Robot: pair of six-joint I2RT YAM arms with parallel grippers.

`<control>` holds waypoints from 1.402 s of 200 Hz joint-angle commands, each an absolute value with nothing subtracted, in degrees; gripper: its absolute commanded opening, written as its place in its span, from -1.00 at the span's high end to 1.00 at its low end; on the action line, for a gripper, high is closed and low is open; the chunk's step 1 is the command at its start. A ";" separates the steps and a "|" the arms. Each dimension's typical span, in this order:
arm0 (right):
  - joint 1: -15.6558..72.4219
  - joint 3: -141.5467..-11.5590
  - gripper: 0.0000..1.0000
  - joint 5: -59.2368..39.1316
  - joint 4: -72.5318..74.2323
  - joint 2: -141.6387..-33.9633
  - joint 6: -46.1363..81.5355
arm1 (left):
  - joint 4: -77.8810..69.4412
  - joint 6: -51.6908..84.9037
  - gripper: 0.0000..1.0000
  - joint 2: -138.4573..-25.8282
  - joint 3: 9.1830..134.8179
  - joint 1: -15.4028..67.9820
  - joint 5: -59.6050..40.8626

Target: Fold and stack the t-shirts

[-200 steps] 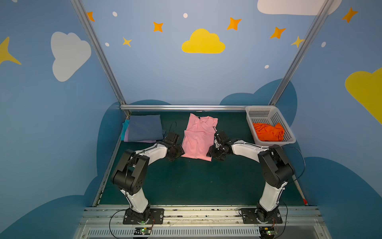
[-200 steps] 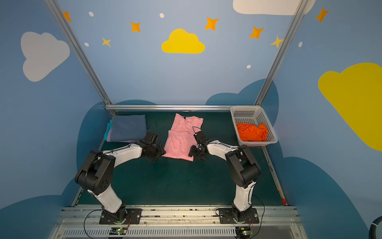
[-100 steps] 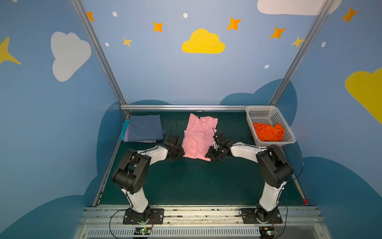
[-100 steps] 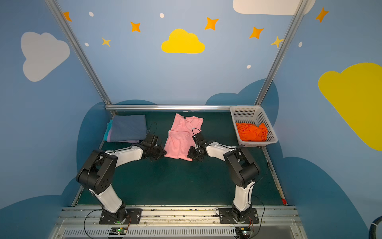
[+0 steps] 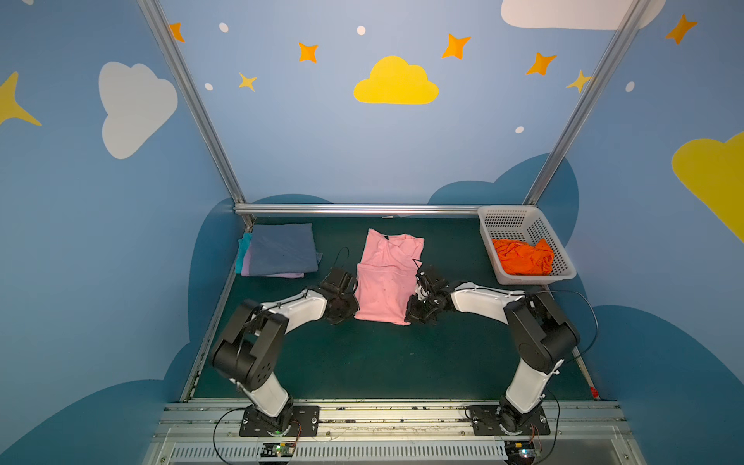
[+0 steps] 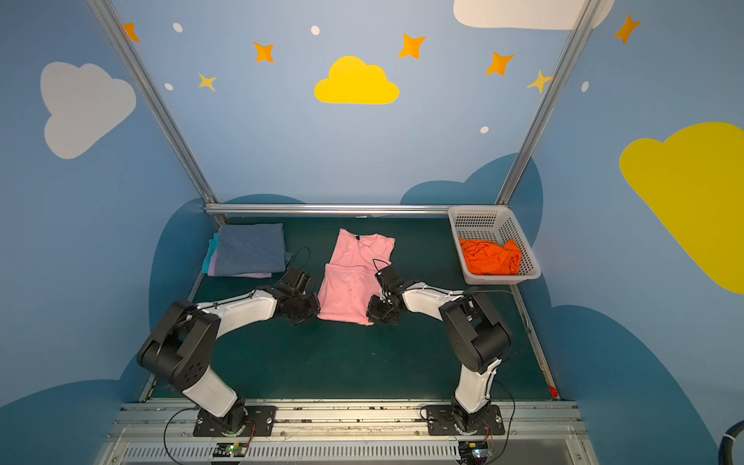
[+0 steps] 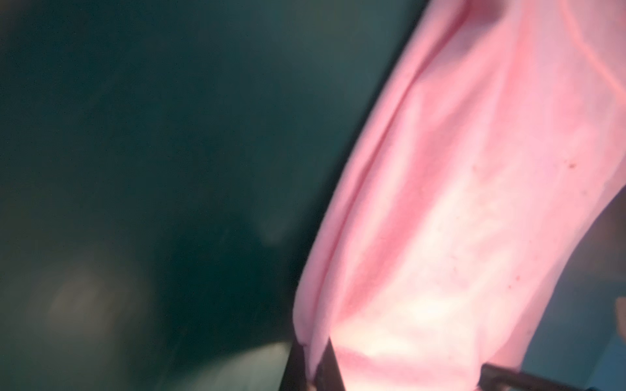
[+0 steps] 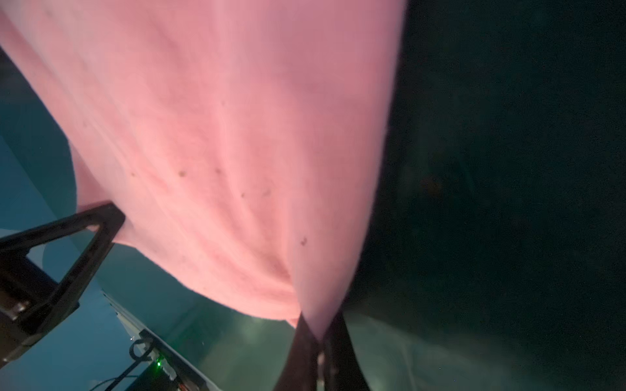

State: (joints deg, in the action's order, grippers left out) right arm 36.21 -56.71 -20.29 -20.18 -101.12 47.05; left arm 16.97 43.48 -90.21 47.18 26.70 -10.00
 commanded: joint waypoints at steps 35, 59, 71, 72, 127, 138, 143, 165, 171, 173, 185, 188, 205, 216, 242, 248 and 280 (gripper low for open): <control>38.46 -47.54 1.00 -27.92 -29.54 -85.46 49.34 | 37.32 48.02 0.92 -63.92 44.66 34.84 -0.27; 38.54 -46.40 1.00 -28.96 -33.41 -76.77 51.62 | 40.01 50.97 0.92 -54.78 44.94 36.38 0.79; 38.50 -47.75 1.00 -28.89 -35.79 -73.67 52.06 | 40.38 51.49 0.91 -52.09 45.70 36.65 0.71; 38.45 -47.91 1.00 -28.95 -35.96 -73.44 52.09 | 40.45 51.50 0.92 -51.84 45.79 36.65 0.71; 33.00 -58.18 1.00 -32.71 -40.40 -73.75 51.15 | 41.17 48.77 0.92 -53.57 53.74 36.69 1.56; 31.07 -59.95 1.00 -34.09 -40.20 -75.89 50.57 | 40.94 47.74 0.92 -54.42 55.02 36.57 4.08; 30.22 -60.74 1.00 -34.98 -39.73 -76.94 50.29 | 40.42 47.32 0.92 -54.84 55.38 36.36 5.09; 27.73 -65.32 1.00 -36.80 -38.76 -82.38 49.04 | 37.78 45.40 0.91 -56.76 56.57 33.75 5.63; 27.24 -66.73 1.00 -37.09 -38.76 -84.10 48.54 | 36.95 44.96 0.92 -57.64 56.89 32.57 4.93; 27.07 -67.20 1.00 -37.20 -38.74 -84.68 48.41 | 36.72 44.88 0.91 -57.87 56.98 32.18 4.68; 26.29 -69.81 1.00 -37.97 -38.47 -88.04 47.91 | 34.42 44.57 0.91 -59.87 57.05 29.67 2.36; 26.17 -70.37 1.00 -38.21 -38.29 -88.85 47.78 | 33.78 44.55 0.92 -60.34 57.04 29.10 1.69; 25.48 -73.70 1.00 -39.23 -37.45 -93.66 47.27 | 31.15 44.39 0.92 -63.61 56.96 26.52 -0.51; 25.06 -75.74 1.00 -39.75 -37.36 -96.87 47.03 | 29.59 44.08 0.92 -65.57 56.95 25.08 -1.45; 24.27 -78.50 1.00 -41.75 -35.65 -103.42 47.38 | 25.48 43.05 0.91 -71.36 57.36 21.40 -3.96; 24.02 -78.77 1.00 -42.30 -34.95 -104.66 47.69 | 24.49 43.06 0.92 -73.04 57.75 20.47 -4.88; 22.62 -80.49 1.00 -43.39 -32.05 -109.92 48.65 | 24.08 42.36 0.92 -83.04 62.14 18.07 -7.53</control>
